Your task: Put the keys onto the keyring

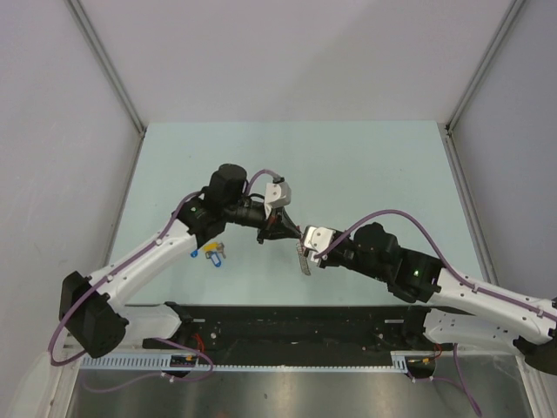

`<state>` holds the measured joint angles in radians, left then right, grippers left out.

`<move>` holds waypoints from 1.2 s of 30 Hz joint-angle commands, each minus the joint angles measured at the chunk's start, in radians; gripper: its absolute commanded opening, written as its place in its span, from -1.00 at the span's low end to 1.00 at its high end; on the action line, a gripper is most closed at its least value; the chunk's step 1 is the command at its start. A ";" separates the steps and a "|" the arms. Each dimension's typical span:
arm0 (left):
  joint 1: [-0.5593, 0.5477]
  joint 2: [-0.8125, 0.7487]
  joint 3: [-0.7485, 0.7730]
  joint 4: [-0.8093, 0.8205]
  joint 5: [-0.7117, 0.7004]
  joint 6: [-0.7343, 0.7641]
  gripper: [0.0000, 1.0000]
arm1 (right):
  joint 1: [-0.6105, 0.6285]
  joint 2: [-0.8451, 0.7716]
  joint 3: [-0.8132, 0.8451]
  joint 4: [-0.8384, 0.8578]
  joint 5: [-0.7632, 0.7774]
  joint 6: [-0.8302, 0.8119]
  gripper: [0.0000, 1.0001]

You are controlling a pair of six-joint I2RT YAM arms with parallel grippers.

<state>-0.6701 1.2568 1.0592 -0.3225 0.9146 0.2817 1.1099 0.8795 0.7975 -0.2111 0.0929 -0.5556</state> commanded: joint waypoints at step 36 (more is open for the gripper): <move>0.032 -0.191 -0.202 0.475 -0.190 -0.322 -0.42 | 0.047 -0.034 -0.084 0.260 0.084 0.019 -1.00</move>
<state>-0.6411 1.1141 0.7898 0.1986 0.7738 -0.1062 1.1629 0.8925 0.7033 0.0254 0.1982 -0.5209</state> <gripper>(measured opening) 0.232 0.009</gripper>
